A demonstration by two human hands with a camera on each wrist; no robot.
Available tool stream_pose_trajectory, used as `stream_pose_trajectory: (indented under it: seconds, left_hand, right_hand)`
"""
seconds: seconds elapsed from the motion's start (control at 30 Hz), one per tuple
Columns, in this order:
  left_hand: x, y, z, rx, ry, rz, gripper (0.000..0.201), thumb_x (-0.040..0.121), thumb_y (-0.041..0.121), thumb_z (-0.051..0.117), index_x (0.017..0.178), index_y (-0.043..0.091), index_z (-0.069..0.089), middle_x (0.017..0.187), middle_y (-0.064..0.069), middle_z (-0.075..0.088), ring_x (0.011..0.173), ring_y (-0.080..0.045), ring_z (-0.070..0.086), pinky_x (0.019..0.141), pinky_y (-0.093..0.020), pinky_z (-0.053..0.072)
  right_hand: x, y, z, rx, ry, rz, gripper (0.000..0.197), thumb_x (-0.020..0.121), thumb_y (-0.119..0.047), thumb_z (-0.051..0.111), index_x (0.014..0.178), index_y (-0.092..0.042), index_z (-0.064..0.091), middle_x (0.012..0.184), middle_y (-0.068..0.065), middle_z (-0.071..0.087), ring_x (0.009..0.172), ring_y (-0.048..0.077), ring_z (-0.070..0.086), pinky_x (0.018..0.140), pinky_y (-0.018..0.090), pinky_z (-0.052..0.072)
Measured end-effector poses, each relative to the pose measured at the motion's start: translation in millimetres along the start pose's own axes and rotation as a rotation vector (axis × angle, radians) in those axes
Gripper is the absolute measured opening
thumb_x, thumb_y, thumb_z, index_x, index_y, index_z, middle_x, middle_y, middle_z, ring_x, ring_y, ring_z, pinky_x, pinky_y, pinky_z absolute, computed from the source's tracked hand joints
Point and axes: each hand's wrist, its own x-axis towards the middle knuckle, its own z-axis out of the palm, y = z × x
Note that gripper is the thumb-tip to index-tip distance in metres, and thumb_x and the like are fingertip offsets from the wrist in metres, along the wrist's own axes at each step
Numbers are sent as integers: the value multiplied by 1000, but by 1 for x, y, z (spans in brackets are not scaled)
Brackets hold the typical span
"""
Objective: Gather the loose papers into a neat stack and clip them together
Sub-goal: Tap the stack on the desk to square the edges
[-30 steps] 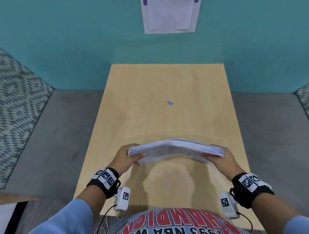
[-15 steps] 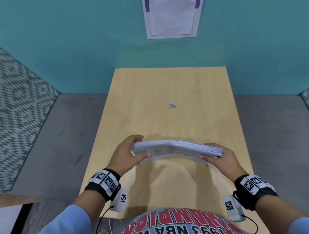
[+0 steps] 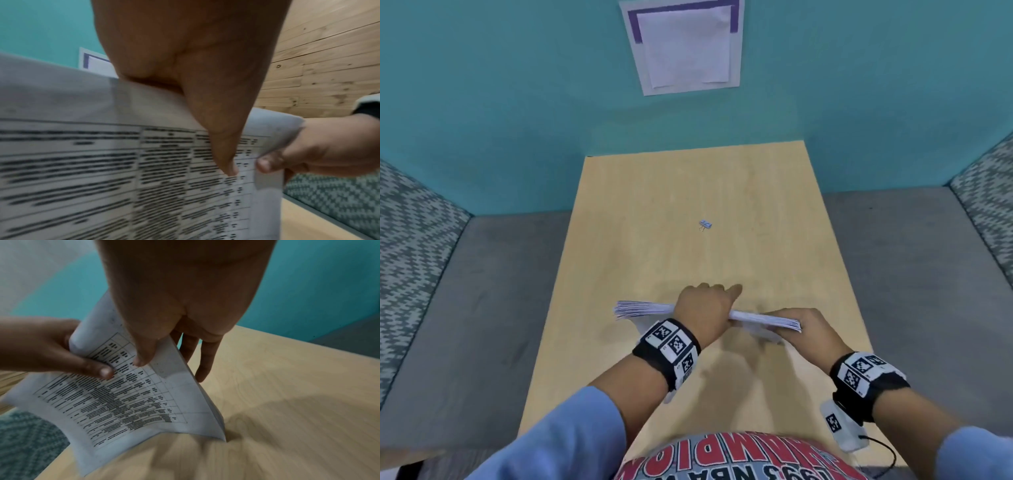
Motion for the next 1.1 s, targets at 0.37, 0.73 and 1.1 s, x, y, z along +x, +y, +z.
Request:
stream_pose_trajectory:
  seconds: [0.37,0.73,1.1]
  left_hand:
    - [-24,-92,4,-204,-288,33,42,105,56,42,104,27,73,93,1,75,84,-24,68,70,-36,50]
    - [-41,-78,-7,-2,-195,85,25,103,27,48,94,16,68,92,-5,74,83,-30,67,61,-31,38]
    - [-49,-47,-34,124,-178,79,29,105,21,47,94,14,73,99,-9,77,88,-33,74,64,-34,43]
  right_hand:
    - [-8,-18,-10,18,-48,1,39,99,-13,66,99,-48,82,98,-20,81,92,2,76,76,23,62]
    - [-12,-74,-23,-760,29,-254,108,66,-88,65,155,-31,42,158,-13,43,151,16,32,125,46,24]
    - [23,-126,78,-1046,-219,-185,24,99,-12,49,113,-11,68,99,13,71,90,36,70,66,34,42]
